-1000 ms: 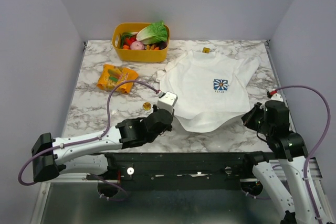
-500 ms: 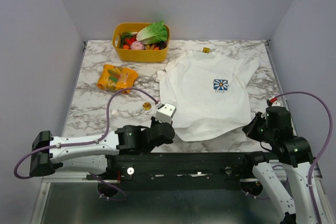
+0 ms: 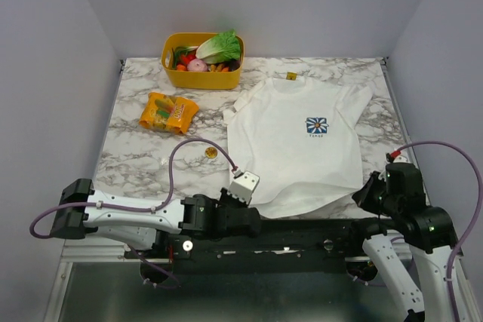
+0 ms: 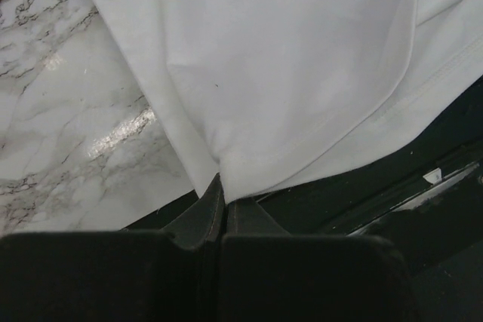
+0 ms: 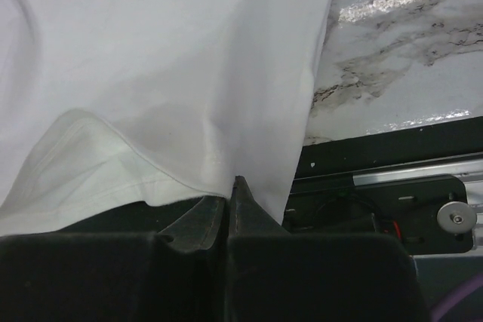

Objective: Pin the brooch onto the clothing

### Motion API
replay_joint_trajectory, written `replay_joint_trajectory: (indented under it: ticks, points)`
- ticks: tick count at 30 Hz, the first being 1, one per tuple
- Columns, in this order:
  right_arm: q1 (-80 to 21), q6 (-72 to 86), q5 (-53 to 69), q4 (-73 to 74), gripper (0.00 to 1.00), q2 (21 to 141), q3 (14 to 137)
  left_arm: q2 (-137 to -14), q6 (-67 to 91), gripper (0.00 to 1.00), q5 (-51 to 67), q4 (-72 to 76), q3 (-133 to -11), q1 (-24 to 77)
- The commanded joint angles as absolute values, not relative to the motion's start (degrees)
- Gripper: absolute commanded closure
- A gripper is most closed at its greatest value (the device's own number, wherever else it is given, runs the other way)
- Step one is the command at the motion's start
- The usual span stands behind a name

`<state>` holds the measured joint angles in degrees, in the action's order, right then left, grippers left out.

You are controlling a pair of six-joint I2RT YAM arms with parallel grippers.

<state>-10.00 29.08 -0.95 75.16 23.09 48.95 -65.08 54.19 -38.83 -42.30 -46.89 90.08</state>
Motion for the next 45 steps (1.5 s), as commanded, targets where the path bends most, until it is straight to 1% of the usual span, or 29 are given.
replay_joint_trajectory:
  ticks: [1,2,4,5,6,7,8,9,10,11,13,14,16,17,19,23,24,26,28,31,32,34,36,37,40,41,42,44,45]
  points:
    - [-9.67,28.04,-1.41,81.12,0.86,21.53,51.41,-66.62,60.90,1.00,-44.38,-48.95,-49.39,91.41]
    - [-9.67,27.95,-1.15,81.38,0.83,20.92,51.33,-66.53,61.60,1.00,-44.65,-50.09,-49.31,91.58]
    - [-9.76,27.60,-0.26,81.74,0.69,20.48,51.42,-66.18,63.10,1.00,-44.04,-50.36,-48.52,91.84]
    - [-9.67,27.60,-0.35,82.43,0.65,20.39,51.94,-65.49,63.54,0.98,-43.60,-50.45,-48.17,91.93]
    - [-9.75,27.51,1.82,82.70,0.49,20.56,52.29,-65.04,62.67,0.93,-43.07,-49.84,-47.21,92.02]
    - [-9.67,27.16,2.28,82.97,0.42,20.57,52.82,-64.69,62.58,0.86,-42.63,-49.40,-46.94,92.20]
    - [-9.67,26.81,2.72,83.49,0.35,20.74,53.17,-64.25,62.40,0.72,-42.28,-49.13,-46.76,92.28]
    - [-9.67,26.55,3.33,83.50,0.24,20.57,54.13,-63.12,62.05,0.64,-42.19,-48.70,-46.15,93.16]
    - [-9.75,26.54,3.43,83.32,0.18,20.39,54.49,-62.58,61.88,0.59,-42.27,-48.52,-45.97,93.60]
    - [-9.76,26.89,3.17,82.89,0.12,20.13,54.84,-61.45,61.61,0.51,-43.06,-47.73,-45.71,94.47]
    - [-9.67,27.77,2.73,82.01,0.03,19.95,56.07,-60.56,61.17,0.47,-43.33,-47.11,-45.00,95.97]
    - [-9.67,27.77,2.90,80.61,0.03,19.95,56.60,-60.03,61.17,0.43,-43.50,-47.11,-45.00,96.50]
    - [-9.75,27.69,4.22,78.85,0.02,20.39,56.95,-58.89,61.70,0.39,-45.34,-47.81,-45.26,98.25]
    - [-9.76,27.60,4.39,76.92,0.02,21.17,56.78,-58.54,62.40,0.25,-46.05,-48.77,-45.44,98.78]
    - [-9.67,26.99,5.01,74.72,0.02,22.23,55.90,-57.48,62.40,0.21,-47.98,-49.13,-45.70,98.96]
    - [-9.75,26.19,5.36,67.61,0.02,25.22,53.97,-56.69,63.98,0.05,-53.25,-51.41,-47.37,97.66]
    - [-9.76,26.10,5.36,66.20,0.02,26.62,53.62,-56.34,62.59,0.04,-53.96,-50.98,-48.07,96.86]
    - [-9.67,25.93,4.92,60.77,0.02,27.68,52.13,-56.08,59.34,0.03,-54.93,-47.84,-48.78,93.97]
    - [-9.75,25.66,3.44,56.27,0.02,29.09,50.72,-55.37,51.62,0.03,-53.10,-43.44,-48.78,87.92]
    - [-9.67,25.49,0.72,47.31,0.04,32.76,49.13,-54.93,41.62,0.04,-46.25,-33.34,-47.99,78.07]
    - [-9.67,25.66,0.36,43.20,0.04,34.35,48.87,-55.11,39.22,0.04,-41.71,-28.96,-47.99,75.18]
    - [-9.75,25.66,-1.65,39.04,0.06,39.34,49.13,-57.29,33.96,0.04,-38.69,-26.12,-50.00,68.60]
    - [-9.67,25.14,-3.16,34.12,0.07,43.40,50.09,-61.93,30.95,0.04,-34.31,-23.47,-53.94,64.71]
    - [-9.67,24.88,-5.08,32.71,0.07,46.20,51.66,-63.70,29.89,0.04,-32.62,-22.94,-55.44,60.77]
    - [-9.67,22.60,-8.42,30.24,0.07,58.15,57.45,-71.96,26.37,0.04,-24.72,-21.27,-61.94,55.65]
    - [-9.67,21.54,-8.87,29.80,0.07,65.32,59.31,-73.98,25.41,0.04,-23.13,-21.18,-63.53,53.29]
    - [-9.58,20.66,-10.10,30.14,0.07,68.96,61.85,-78.18,24.97,0.04,-21.55,-21.01,-64.94,52.30]
    - [-9.41,19.08,-15.10,31.20,0.07,75.99,68.51,-82.16,24.35,0.05,-17.59,-21.18,-69.24,50.02]
    - [-8.71,18.55,-16.42,31.64,0.07,81.85,70.47,-86.01,23.82,0.05,-16.27,-21.62,-72.04,49.40]
